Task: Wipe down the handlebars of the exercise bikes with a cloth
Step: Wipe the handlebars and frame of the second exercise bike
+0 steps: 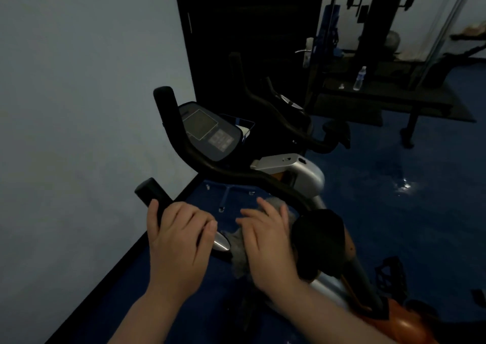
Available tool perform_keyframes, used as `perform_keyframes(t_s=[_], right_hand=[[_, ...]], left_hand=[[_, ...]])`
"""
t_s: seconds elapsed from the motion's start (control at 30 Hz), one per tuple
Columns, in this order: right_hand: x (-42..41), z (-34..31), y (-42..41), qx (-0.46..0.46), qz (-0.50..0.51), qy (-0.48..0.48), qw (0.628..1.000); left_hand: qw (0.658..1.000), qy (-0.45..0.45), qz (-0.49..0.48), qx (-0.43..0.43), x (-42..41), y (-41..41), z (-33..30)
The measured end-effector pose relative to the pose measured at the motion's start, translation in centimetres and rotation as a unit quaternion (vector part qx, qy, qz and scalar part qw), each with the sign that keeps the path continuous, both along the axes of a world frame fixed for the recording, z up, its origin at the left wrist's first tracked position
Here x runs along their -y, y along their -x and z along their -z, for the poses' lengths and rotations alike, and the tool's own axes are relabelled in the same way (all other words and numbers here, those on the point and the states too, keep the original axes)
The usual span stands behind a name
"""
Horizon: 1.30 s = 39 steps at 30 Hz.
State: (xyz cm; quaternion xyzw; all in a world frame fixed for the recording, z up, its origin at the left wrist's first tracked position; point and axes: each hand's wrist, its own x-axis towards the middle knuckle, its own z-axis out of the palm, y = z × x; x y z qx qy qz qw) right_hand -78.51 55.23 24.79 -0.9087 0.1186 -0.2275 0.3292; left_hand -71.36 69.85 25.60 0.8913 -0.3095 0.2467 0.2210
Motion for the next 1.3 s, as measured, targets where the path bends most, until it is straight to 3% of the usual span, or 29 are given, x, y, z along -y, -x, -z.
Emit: perform_keyframes(t_s=[0.13, 0.3, 0.47, 0.67, 0.77, 0.93, 1.13, 1.3], right_hand=[[0.5, -0.3, -0.5, -0.009, 0.000, -0.012, 1.000], [-2.9, 0.6, 1.1, -0.003, 0.079, -0.156, 0.985], [-2.1, 0.6, -1.0, -0.052, 0.145, -0.068, 0.986], [-4.6, 0.7, -0.3, 0.054, 0.215, -0.246, 0.943], [-2.8, -0.3, -1.8, -0.005, 0.274, -0.285, 0.919], [-3.2, -1.8, -2.3, -0.102, 0.326, -0.229, 0.911], [-4.9, -1.1, -1.5, -0.091, 0.314, -0.132, 0.936], [-3.9, -1.7, -1.8, -0.073, 0.312, -0.191, 0.928]], left_hand=[[1.000, 0.015, -0.011, 0.006, 0.4, 0.1, 0.1], [0.999, 0.044, -0.022, -0.015, 0.7, 0.4, 0.1], [0.998, 0.031, 0.048, -0.006, -0.2, -0.1, 0.2], [0.991, -0.023, 0.132, 0.003, -2.0, -1.0, 0.0], [0.984, -0.049, 0.169, 0.006, -2.8, -1.7, -0.2], [0.982, -0.055, 0.178, -0.007, -2.8, -1.6, -0.3], [0.984, -0.042, 0.172, 0.006, -2.5, -1.8, 0.2], [0.987, -0.023, 0.160, 0.019, -2.3, -1.5, 0.3]])
